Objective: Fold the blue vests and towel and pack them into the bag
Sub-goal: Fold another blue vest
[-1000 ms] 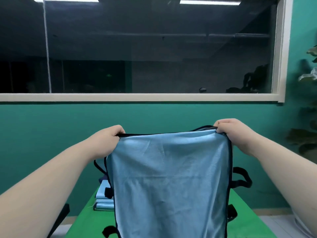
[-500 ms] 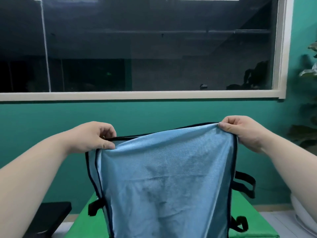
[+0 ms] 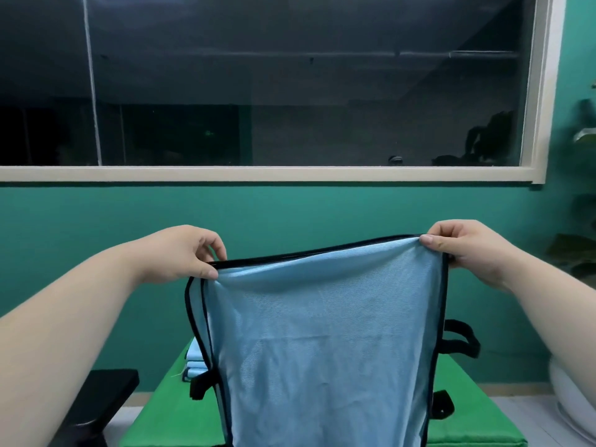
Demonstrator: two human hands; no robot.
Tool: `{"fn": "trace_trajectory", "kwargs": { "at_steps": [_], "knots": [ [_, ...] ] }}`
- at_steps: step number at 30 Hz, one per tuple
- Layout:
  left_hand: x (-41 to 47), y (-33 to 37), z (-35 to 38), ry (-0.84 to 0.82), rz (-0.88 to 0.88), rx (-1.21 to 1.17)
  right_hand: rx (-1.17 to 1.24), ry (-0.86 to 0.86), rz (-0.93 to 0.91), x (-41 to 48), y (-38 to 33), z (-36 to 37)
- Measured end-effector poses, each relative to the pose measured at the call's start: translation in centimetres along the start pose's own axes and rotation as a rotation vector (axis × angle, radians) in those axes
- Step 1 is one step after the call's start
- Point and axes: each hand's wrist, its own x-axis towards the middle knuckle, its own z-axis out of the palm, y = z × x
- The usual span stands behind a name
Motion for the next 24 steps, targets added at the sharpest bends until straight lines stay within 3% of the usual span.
{"fn": "trace_trajectory", "kwargs": {
  "at_steps": [8,16,24],
  "knots": [
    [0.3,0.0,1.3,-0.094,0.022,0.045,-0.019,-0.001,-0.004,0.1,0.8,0.1],
    [1.0,-1.8,2.7,-0.048,0.006,-0.494,-0.002,0.060,0.061,0.4,2.3,-1.0],
    [0.9,-1.5,2.4,-0.154,0.050,-0.381,-0.072,0.083,0.055,0.2,3.5,-1.4]
  ]
}}
